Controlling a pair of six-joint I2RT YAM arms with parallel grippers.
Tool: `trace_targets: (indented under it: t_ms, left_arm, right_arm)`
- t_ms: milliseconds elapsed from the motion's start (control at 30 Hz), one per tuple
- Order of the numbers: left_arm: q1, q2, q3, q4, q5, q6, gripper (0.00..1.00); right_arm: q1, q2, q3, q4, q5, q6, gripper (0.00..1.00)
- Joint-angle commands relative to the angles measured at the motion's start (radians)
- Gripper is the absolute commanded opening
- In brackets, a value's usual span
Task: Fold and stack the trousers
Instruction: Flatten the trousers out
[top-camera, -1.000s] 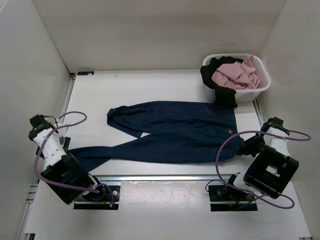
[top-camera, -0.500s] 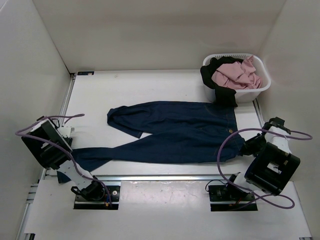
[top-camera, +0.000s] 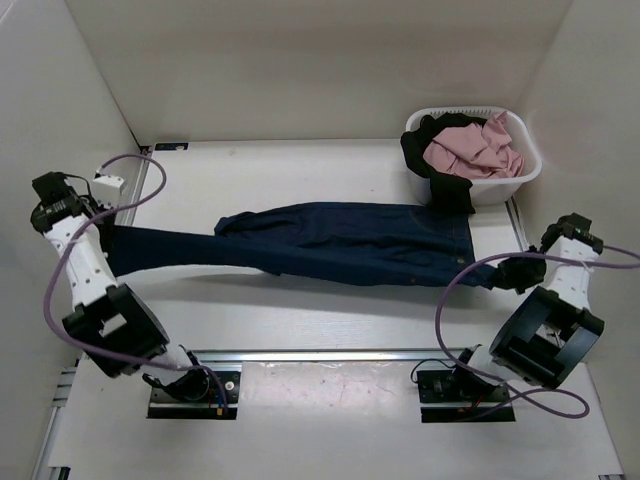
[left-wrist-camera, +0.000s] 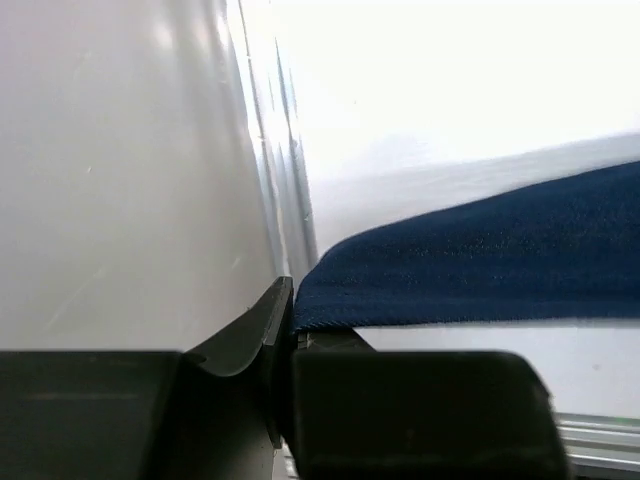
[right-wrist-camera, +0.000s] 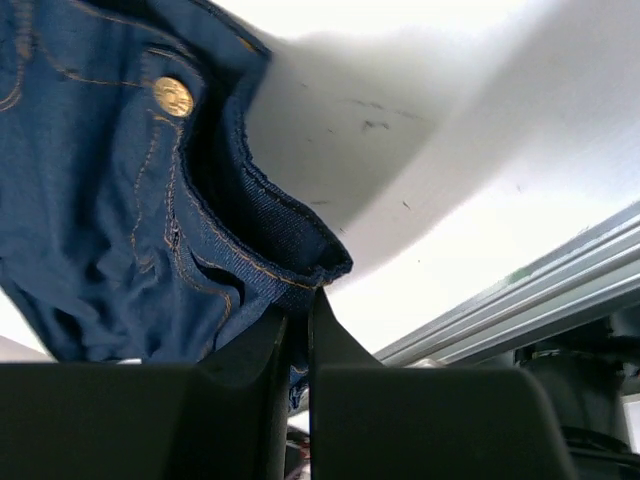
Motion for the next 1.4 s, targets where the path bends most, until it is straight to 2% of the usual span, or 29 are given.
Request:
trace_targets:
  t_ms: [0, 67, 133, 267, 333, 500, 633, 733, 867, 933, 967, 1000, 1067, 1200, 1233, 1367]
  left_arm:
    - [0.043, -0.101, -0.109, 0.104, -0.068, 0.102, 0.14]
    - [0.043, -0.151, -0.212, 0.125, -0.080, 0.148, 0.14]
    - [0.043, -0.221, -0.377, 0.190, -0.140, 0.176, 0.14]
    - [0.053, -0.300, -0.611, 0.305, -0.201, 0.228, 0.14]
    - [0.082, -0.314, -0.672, 0.326, -0.211, 0.228, 0.14]
    - [0.156, -0.334, -0.718, 0.350, -0.221, 0.257, 0.14]
    - [0.167, -0.392, -0.790, 0.340, -0.241, 0.315, 0.27]
    - [0.167, -0.449, -0.852, 0.292, -0.254, 0.349, 0.31]
    - [0.167, -0.459, -0.806, 0.123, -0.174, 0.349, 0.37]
    - [0.167, -0.469, -0.745, 0.014, -0.134, 0.340, 0.29]
    - [0.167, -0.469, -0.722, 0.004, -0.105, 0.302, 0.14]
    - [0.167, -0.469, -0.668, 0.004, -0.087, 0.288, 0.14]
    - [0.167, -0.456, -0.608, 0.042, -0.042, 0.254, 0.14]
    - [0.069, -0.373, -0.427, 0.199, 0.041, 0.147, 0.14]
    - [0.051, -0.335, -0.351, 0.239, 0.041, 0.121, 0.14]
    - [-0.046, -0.278, -0.214, 0.384, -0.014, 0.039, 0.14]
  right_arm:
    - [-0.084, -0.072, -0.078, 0.089, 0.092, 0.047, 0.00]
    - [-0.158, -0.098, -0.173, 0.100, 0.051, 0.056, 0.00]
    - [-0.215, -0.122, -0.224, 0.100, 0.042, 0.056, 0.00]
    - [-0.249, -0.142, -0.319, 0.128, 0.032, 0.076, 0.00]
    - [-0.267, -0.142, -0.319, 0.108, 0.032, 0.076, 0.00]
    - [-0.267, -0.152, -0.267, 0.093, 0.141, 0.065, 0.00]
    - [-0.299, -0.133, -0.246, 0.103, 0.150, 0.074, 0.00]
    - [-0.321, -0.110, -0.237, 0.114, 0.123, 0.074, 0.00]
    - [-0.330, -0.092, -0.237, 0.125, 0.101, 0.074, 0.00]
    - [-0.330, -0.092, -0.237, 0.125, 0.101, 0.074, 0.00]
    - [-0.330, -0.092, -0.237, 0.134, 0.101, 0.074, 0.00]
    - [-0.330, -0.092, -0.249, 0.145, 0.092, 0.074, 0.00]
    - [-0.330, -0.083, -0.263, 0.160, 0.065, 0.085, 0.00]
    - [-0.330, -0.073, -0.302, 0.192, 0.032, 0.103, 0.00]
    - [-0.330, -0.073, -0.303, 0.203, 0.019, 0.104, 0.00]
    - [-0.330, -0.073, -0.303, 0.203, 0.008, 0.104, 0.00]
